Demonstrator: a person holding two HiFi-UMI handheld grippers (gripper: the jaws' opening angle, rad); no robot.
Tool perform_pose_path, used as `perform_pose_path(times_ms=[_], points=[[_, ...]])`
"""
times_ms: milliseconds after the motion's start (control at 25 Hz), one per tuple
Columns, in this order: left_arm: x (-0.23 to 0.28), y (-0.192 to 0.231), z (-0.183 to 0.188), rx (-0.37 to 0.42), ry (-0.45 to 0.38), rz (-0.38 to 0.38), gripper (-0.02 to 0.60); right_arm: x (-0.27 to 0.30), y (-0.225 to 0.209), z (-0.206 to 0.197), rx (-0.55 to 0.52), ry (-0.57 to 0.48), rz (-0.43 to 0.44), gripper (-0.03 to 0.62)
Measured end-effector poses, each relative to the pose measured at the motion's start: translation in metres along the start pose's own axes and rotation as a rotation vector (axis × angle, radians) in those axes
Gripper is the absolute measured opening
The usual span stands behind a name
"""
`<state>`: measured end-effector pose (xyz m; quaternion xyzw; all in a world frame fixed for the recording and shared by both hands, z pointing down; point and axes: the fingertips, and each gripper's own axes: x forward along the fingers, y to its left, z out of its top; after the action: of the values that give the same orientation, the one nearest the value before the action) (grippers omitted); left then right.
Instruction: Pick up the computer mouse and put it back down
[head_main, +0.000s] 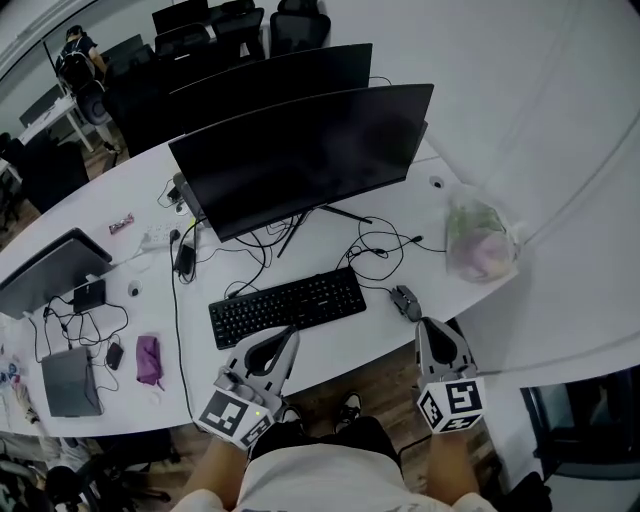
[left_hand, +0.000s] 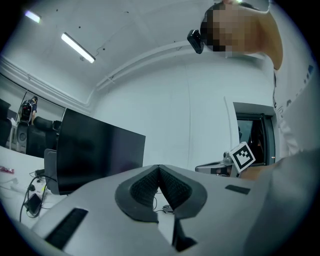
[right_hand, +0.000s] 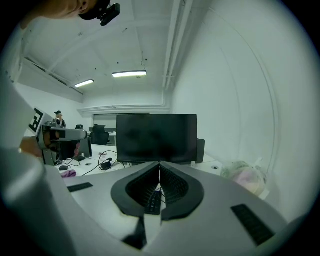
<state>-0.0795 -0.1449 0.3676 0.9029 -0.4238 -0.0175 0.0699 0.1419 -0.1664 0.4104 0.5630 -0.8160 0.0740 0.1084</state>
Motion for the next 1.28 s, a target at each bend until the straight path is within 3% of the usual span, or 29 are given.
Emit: perform_pose_path(times_ms=[240, 560, 800, 840, 920, 1280], points=[[0.045, -0.027, -0.017, 0.007, 0.053, -0.009, 0.005, -0.001, -0.053, -0.027, 0.054, 0.034, -0.009, 0.021], [0.085, -0.057, -0.027, 0.003, 0.071, -0.077, 0.005, -0.011, -0.089, -0.045, 0.077, 0.075, -0.038, 0.021], [0.089, -0.051, -0.035, -0.024, 0.08, -0.061, 0.005, 0.007, -0.098, -0.071, 0.044, 0.227, -0.008, 0.026], [0.088, -0.05, -0.038, -0.03, 0.084, -0.059, 0.005, 0.012, -0.097, -0.078, 0.028, 0.262, 0.005, 0.045], [0.087, -0.05, -0.044, -0.043, 0.094, -0.055, 0.005, 0.022, -0.093, -0.096, -0.002, 0.345, 0.042, 0.17], [0.085, -0.034, -0.074, -0.082, 0.143, -0.007, 0.005, 0.065, -0.094, -0.165, -0.115, 0.611, 0.1, 0.25]])
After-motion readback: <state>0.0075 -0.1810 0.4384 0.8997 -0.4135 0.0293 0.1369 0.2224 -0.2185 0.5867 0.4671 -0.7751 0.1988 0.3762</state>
